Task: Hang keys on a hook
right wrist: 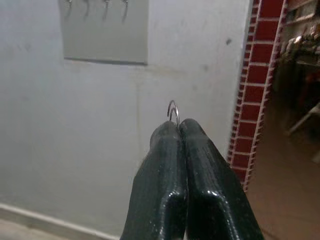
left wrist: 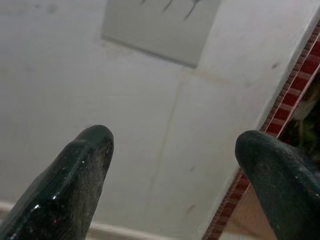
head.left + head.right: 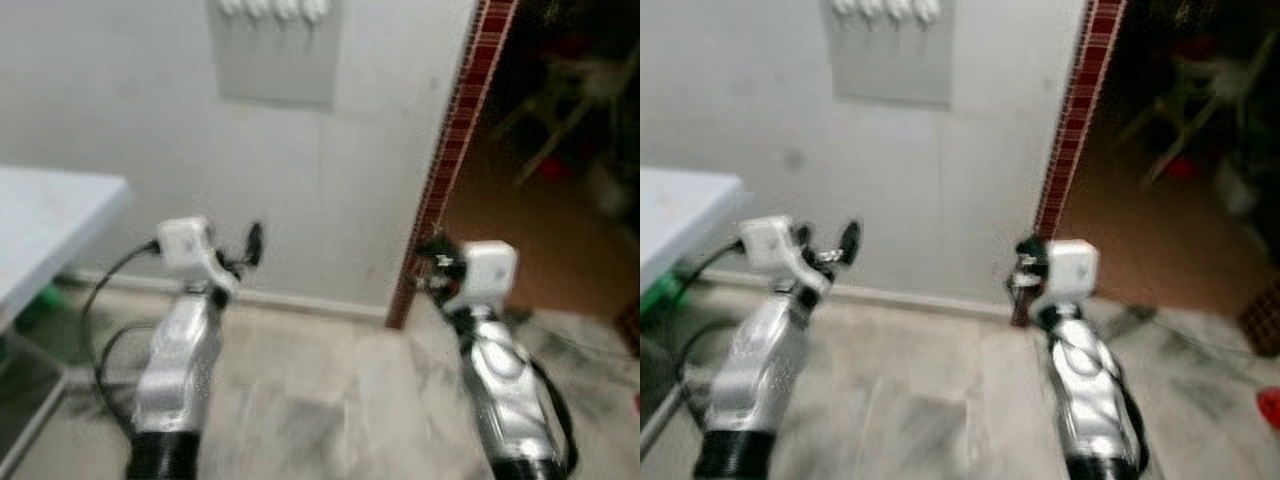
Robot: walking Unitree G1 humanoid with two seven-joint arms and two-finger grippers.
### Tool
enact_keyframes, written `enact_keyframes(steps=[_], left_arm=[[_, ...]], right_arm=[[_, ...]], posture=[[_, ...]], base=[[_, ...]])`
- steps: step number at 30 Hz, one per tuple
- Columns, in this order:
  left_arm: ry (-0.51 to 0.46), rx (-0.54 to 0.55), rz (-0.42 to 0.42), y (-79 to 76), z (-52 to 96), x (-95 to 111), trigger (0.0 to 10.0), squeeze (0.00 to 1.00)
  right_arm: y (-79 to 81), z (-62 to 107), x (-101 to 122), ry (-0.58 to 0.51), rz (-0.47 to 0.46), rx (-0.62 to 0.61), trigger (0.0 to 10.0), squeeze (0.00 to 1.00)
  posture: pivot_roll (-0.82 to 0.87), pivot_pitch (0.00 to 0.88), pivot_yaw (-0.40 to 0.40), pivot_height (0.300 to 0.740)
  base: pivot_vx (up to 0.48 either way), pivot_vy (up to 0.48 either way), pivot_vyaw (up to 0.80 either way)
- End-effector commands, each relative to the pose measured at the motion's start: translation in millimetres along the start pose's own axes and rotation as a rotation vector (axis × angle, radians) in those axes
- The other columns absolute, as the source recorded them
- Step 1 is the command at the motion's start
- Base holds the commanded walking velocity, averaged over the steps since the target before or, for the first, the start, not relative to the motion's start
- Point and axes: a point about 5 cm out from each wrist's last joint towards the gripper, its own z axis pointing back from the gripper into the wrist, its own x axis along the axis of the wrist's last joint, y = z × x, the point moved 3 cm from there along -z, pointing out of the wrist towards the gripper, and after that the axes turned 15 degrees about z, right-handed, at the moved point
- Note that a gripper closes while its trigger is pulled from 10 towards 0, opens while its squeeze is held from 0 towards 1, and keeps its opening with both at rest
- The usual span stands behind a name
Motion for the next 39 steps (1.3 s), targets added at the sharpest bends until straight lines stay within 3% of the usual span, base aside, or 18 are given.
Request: enact_keyframes(steps=[1,8,16,30,39], left_arm=[[-0.021,-0.002,0.011,0.3,-2.0,7.2,10.0,0.00],[-0.018,0.021,0.028,1.7,-2.9,5.8,10.0,0.00],[-0.014,0.039,0.030,3.4,-4.5,4.8,10.0,0.00],[0.066,-0.080,-0.105,-11.8,-10.5,-5.0,10.0,0.00],[0.054,-0.037,-0.058,-9.0,-11.9,-5.5,10.0,0.00]], right_arm=[[2.9,-3.3,7.1,-0.016,-0.006,0.007,10.0,0.00],[2.3,-2.4,6.7,-0.012,-0.001,0.015,10.0,0.00],[4.0,-2.5,6.6,-0.010,0.002,0.023,10.0,0.00],[0.1,-1.1,3.8,0.019,0.010,0.031,10.0,0.00],[-7.9,6.5,-2.1,0.080,-0.049,-0.047,10.0,0.00]], posture=[[0.02,0.000,-0.042,0.715],[0.01,0.000,-0.045,0.715],[0.01,0.000,-0.045,0.715],[-0.01,0.038,-0.028,0.715],[-0.05,0.044,0.015,0.715]], base=[[0.439,0.000,0.00],[0.411,0.000,0.00],[0.000,0.000,0.00],[0.000,0.000,0.00],[0.000,0.000,0.00]])
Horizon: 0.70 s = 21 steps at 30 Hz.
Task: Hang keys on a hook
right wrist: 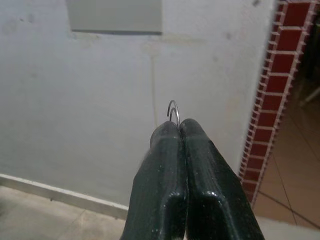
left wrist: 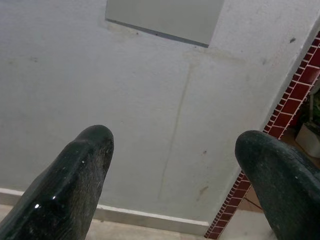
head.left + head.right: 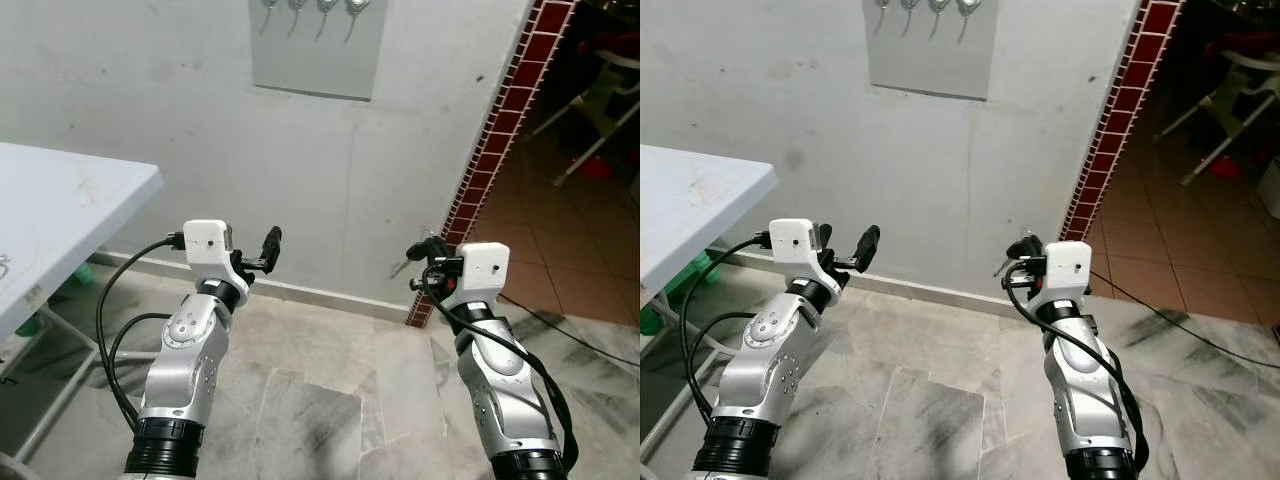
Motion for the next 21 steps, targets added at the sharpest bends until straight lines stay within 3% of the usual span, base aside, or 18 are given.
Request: enact_keyframes(steps=[1,8,12,21], left_arm=[[-0.003,0.007,0.009,0.0,-2.5,1.6,10.0,0.00],[0.002,0.032,0.029,3.1,-3.7,1.4,10.0,0.00],[0.025,-0.003,0.058,-0.8,-7.2,-1.1,10.0,0.00],[0.002,-0.009,0.071,3.5,-16.3,10.1,10.0,0.00]], right_arm=[[-4.6,1.8,4.5,-0.008,-0.017,-0.031,10.0,0.00],[-6.3,5.6,6.8,-0.007,-0.054,-0.015,10.0,0.00],[-12.5,4.6,14.3,-0.062,0.034,-0.046,10.0,0.00],[-6.8,2.8,17.3,-0.071,0.010,-0.040,10.0,0.00]], posture=[[-0.05,0.044,0.015,0.715],[-0.08,0.040,0.041,0.715],[-0.10,0.029,0.052,0.715],[-0.12,0.005,0.057,0.715]], base=[[0.000,0.000,0.00],[0.000,0.000,0.00],[0.000,0.000,0.00],[0.000,0.000,0.00]])
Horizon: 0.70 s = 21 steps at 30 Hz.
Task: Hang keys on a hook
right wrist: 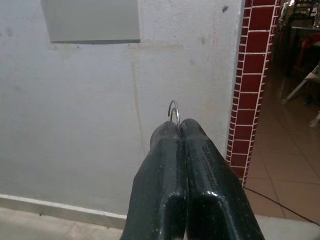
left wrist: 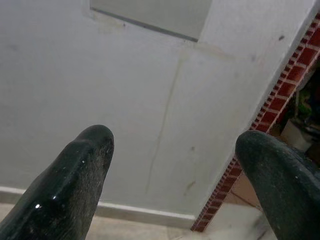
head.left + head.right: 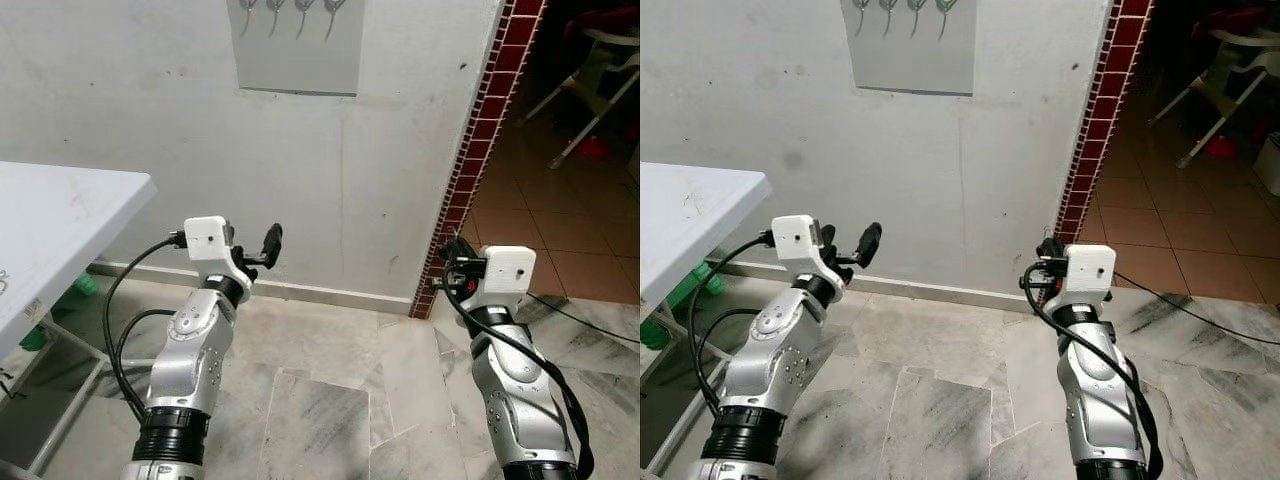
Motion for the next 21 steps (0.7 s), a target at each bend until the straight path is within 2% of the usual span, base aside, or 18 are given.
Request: enact_keyframes(steps=[1,6,15,21], left_arm=[[-0.016,0.006,-0.009,2.7,-2.5,6.6,10.0,0.00],[-0.016,-0.008,-0.093,-1.4,-3.0,5.5,10.0,0.00],[-0.018,-0.004,-0.100,-4.5,-3.0,2.3,10.0,0.00],[-0.026,0.011,-0.089,0.1,-4.5,7.6,10.0,0.00]], right_arm=[[2.9,-2.7,11.4,-0.046,0.001,0.005,10.0,0.00],[4.1,-5.5,11.6,-0.056,-0.001,0.008,10.0,0.00],[7.5,-14.4,14.9,-0.073,-0.004,0.027,10.0,0.00],[9.4,-22.1,21.0,-0.095,0.003,0.042,10.0,0.00]], posture=[[-0.12,0.005,0.057,0.715],[-0.11,0.000,0.056,0.715],[-0.07,0.000,0.033,0.715],[-0.05,0.000,0.015,0.715]], base=[[0.000,0.000,0.00],[0.000,0.000,0.00],[0.000,0.000,0.00],[0.000,0.000,0.00]])
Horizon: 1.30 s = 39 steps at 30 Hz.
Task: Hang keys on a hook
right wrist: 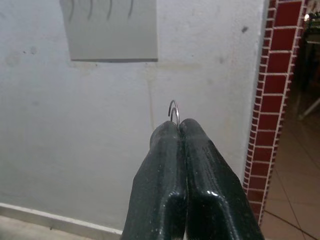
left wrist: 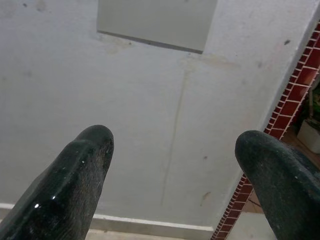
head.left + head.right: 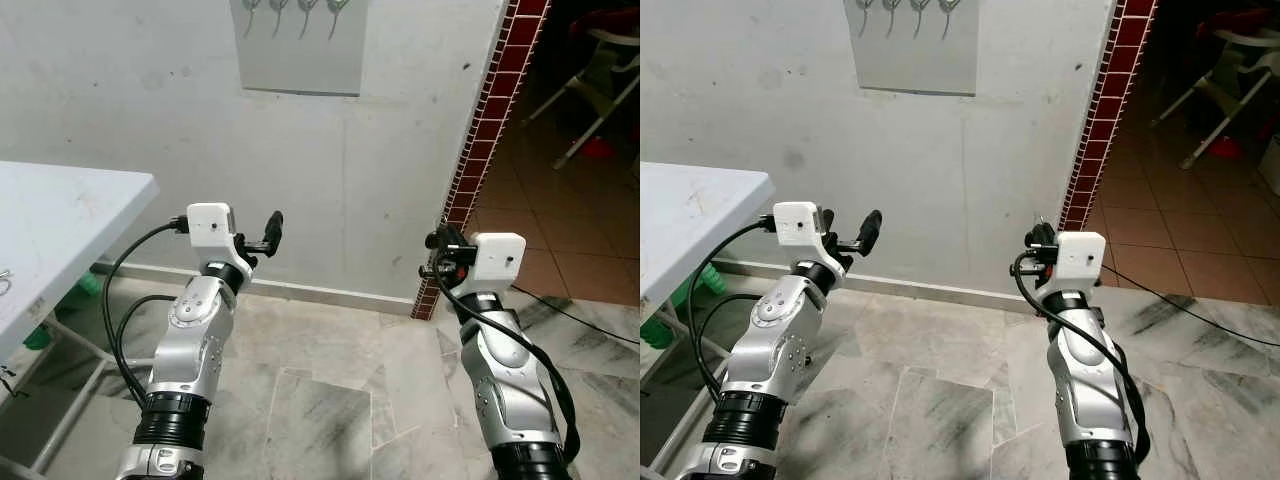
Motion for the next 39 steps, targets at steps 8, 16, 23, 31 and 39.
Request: enact_keyframes(steps=[8,16,23,31,39], left_arm=[[-0.046,0.031,0.007,7.7,1.6,13.1,10.0,0.00],[-0.049,0.014,-0.005,6.1,14.6,11.7,10.0,0.00],[-0.046,0.020,0.000,5.6,14.9,10.2,10.0,0.00],[-0.062,0.030,0.008,5.4,14.5,15.3,10.0,0.00],[-0.064,0.043,0.009,7.8,15.7,15.9,10.0,0.00]], right_arm=[[0.0,-7.5,9.8,-0.051,0.012,0.013,10.0,0.00],[-0.6,-3.5,11.8,-0.065,0.010,0.011,10.0,0.00],[-1.7,-3.0,12.2,-0.069,0.013,0.013,10.0,0.00],[0.1,-4.0,14.2,-0.074,0.016,0.028,10.0,0.00],[0.1,-4.2,14.0,-0.072,0.017,0.035,10.0,0.00]], posture=[[-0.03,0.000,-0.005,0.715],[-0.02,0.000,-0.014,0.715],[-0.02,0.000,-0.021,0.715],[-0.01,0.000,-0.031,0.715],[-0.01,0.000,-0.040,0.715]], base=[[0.342,0.000,0.00],[0.405,0.000,0.00],[0.418,0.000,0.00],[0.419,0.000,0.00],[0.420,0.000,0.00]])
